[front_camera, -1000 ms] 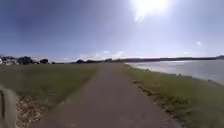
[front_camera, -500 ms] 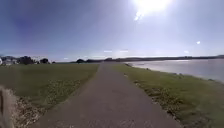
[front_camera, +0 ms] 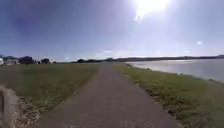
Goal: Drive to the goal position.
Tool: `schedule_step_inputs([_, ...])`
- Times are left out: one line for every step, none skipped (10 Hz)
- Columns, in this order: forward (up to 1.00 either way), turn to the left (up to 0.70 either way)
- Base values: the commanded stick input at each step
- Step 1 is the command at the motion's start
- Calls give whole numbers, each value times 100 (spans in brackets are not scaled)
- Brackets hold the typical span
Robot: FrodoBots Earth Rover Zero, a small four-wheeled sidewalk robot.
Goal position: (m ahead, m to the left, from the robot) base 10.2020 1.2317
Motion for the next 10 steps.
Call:
schedule_step_inputs([0,45])
schedule_step_inputs([0,45])
schedule_step_inputs([0,45])
schedule_step_inputs([0,45])
schedule_step_inputs([0,45])
schedule_step_inputs([0,45])
schedule_step_inputs([0,45])
schedule_step_inputs([0,45])
schedule_step_inputs([0,45])
schedule_step_inputs([0,45])
